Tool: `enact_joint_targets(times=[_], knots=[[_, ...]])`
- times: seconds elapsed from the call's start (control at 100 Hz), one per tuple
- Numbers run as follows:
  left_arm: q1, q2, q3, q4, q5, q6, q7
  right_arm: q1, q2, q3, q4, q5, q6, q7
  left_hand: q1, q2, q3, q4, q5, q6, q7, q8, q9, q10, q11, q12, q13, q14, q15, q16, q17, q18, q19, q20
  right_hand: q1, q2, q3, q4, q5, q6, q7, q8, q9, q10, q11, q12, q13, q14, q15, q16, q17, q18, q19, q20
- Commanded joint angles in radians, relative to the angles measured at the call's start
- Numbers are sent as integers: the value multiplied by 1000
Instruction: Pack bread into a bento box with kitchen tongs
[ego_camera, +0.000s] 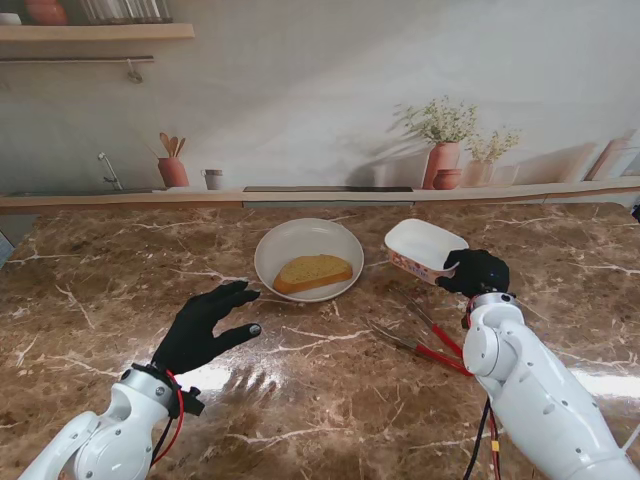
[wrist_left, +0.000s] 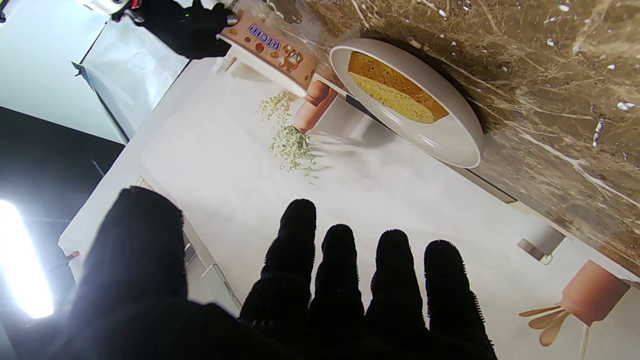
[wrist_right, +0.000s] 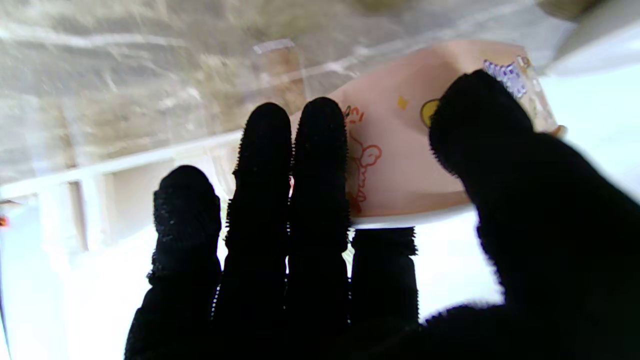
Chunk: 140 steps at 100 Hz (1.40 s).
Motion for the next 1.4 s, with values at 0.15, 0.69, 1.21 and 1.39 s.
enact_joint_targets(times=[0.15,0.69,1.21,1.39], knots=[[6,1,-1,1,4,-3,-1,-177,12,77,-212,-46,-107,-9,5,39,-35,16,-12,-4,-2,-1,-28,-2,-11,-6,-21,-23,-18,-6,-17,-16,-36,-8,41,-15,78,-14,86,29,111,36,41,-42,-26,9,54,-14,14,-5,23,1,55,11],[-8,3,13,6,5,-13,-5,-476,37,14,-498,-107,-345,52,4,42,-35,16,-15,-1,-3,-2,-30,-1,-13,-7,-22,-22,-20,-7,-17,-16,-37,-8,35,-46,96,-14,101,27,117,35,64,-46,-39,25,60,-19,13,8,5,16,41,-5],[-2,1,6,9,5,-19,6,-393,58,-121,-403,-108,-429,121,7,40,-34,16,-10,-1,-3,-1,-25,-1,-11,-6,-20,-21,-19,-7,-15,-16,-43,-11,10,-53,91,-20,96,-12,95,-6,51,-70,-62,24,33,-42,-12,13,-16,-6,11,-12],[1,1,4,10,3,-17,2,-366,61,-174,-370,-147,-363,91,9,38,-34,16,-8,-1,-2,-1,-22,-1,-10,-6,-19,-24,-18,-6,-17,-15,-40,-9,2,-62,95,-18,79,-19,87,-21,25,-64,-68,26,11,-40,-21,14,-26,-14,7,-10]])
